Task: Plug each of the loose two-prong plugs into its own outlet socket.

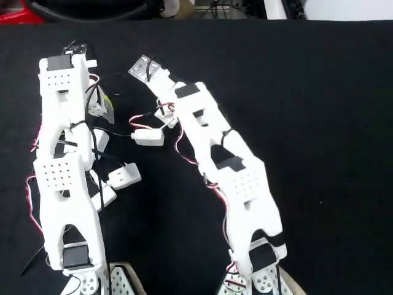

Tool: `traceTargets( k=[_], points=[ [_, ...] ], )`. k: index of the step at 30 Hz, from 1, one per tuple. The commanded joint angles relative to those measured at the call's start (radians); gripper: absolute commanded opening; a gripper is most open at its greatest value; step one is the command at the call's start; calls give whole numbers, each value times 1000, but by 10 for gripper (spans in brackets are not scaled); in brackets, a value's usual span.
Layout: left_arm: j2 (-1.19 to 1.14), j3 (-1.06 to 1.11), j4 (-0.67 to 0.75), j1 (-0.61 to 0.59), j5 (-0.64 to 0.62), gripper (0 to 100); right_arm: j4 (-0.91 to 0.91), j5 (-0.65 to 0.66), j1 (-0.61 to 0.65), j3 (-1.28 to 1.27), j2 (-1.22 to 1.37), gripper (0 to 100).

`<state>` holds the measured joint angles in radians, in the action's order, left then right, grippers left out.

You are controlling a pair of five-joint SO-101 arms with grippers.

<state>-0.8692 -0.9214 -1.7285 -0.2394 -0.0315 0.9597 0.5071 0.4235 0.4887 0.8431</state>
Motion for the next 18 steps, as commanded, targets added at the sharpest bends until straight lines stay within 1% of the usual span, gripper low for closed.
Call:
traceTargets(
  k=[1,8,11,14,18],
  points=[
    [60,-47,8,-13,6,250,123,34,11,116,4,9],
    [75,-76,3,-31,11,249,405,37,-12,228,-94,11],
    [98,-127,-14,-45,14,250,534,91,-37,229,-194,11],
    [157,-191,-32,-44,68,249,652,129,-87,229,-306,11],
    [305,-222,-32,-45,129,250,790,192,-186,228,-433,11]
  ],
)
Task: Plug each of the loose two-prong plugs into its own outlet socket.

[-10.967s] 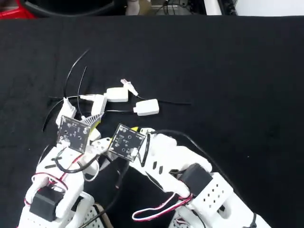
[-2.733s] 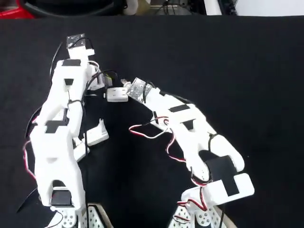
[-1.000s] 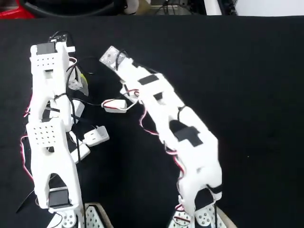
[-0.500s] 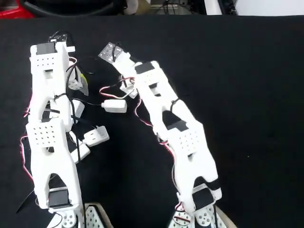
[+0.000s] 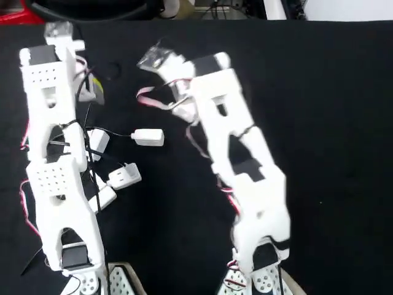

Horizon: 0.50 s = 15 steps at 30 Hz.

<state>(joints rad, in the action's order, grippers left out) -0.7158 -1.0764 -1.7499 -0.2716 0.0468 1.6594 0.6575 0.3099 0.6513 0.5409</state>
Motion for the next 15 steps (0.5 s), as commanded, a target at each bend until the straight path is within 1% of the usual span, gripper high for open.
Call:
traceTargets(
  k=[1,4,7,9,12,15],
  points=[
    [195,-65,-11,-13,86,250,107,49,-106,61,-151,11],
    [315,-65,-11,-16,199,250,104,64,-238,-18,-199,11],
    [434,-58,-11,-10,364,250,101,153,-371,-156,-236,11],
    [514,-16,-11,19,488,251,77,204,-448,-246,-265,11],
    [640,116,-11,90,683,251,14,272,-559,-372,-332,11],
    [761,360,-11,222,881,251,-31,347,-640,-507,-421,11]
  ],
)
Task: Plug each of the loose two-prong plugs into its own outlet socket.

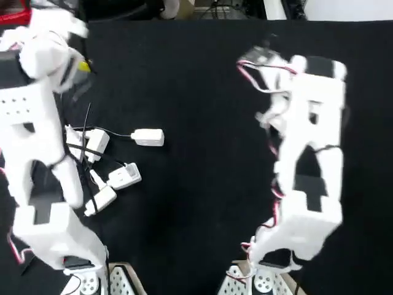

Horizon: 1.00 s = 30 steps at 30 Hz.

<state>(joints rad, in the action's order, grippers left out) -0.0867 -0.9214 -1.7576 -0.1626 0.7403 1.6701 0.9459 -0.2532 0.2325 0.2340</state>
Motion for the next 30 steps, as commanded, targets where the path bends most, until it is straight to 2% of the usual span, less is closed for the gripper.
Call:
traceTargets(
  k=[1,4,5,10,12,19,27,30],
  points=[
    [173,305,-3,163,245,251,-61,71,-97,-133,-143,11],
    [273,596,20,295,385,251,-140,81,-160,-259,-222,11],
    [290,691,75,326,405,251,-161,81,-178,-294,-242,11],
    [245,1067,525,400,325,251,-244,104,-239,-433,-298,11],
    [187,1138,620,412,325,251,-282,127,-261,-476,-308,11],
    [-87,1047,638,348,474,251,-374,249,-379,-558,-305,11],
    [-299,909,643,344,485,244,-387,253,-422,-561,-305,11],
    [-333,888,638,352,482,170,-387,253,-419,-561,-303,11]
  ],
)
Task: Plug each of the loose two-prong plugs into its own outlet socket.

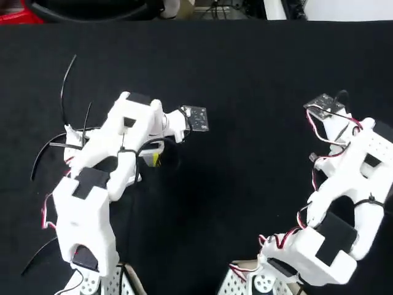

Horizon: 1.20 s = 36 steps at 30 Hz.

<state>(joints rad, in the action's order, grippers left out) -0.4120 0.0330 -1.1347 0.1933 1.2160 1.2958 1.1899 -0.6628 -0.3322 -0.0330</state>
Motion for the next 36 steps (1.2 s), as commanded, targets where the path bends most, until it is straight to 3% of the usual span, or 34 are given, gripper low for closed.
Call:
traceTargets(
  k=[1,12,22,29,33,36],
  points=[
    [-8,-65,15,4,5,144,-12,9,-9,4,-36,11],
    [0,-94,25,39,-124,30,-8,9,-5,2,-36,11],
    [213,-122,-293,236,-153,29,-6,9,-11,2,-38,11],
    [427,-31,-311,295,-203,29,-6,9,-12,2,-38,11],
    [482,-19,-203,183,-109,43,-8,9,-12,2,-36,11],
    [430,24,-80,47,-44,145,-11,9,-12,2,-36,11]
  ],
)
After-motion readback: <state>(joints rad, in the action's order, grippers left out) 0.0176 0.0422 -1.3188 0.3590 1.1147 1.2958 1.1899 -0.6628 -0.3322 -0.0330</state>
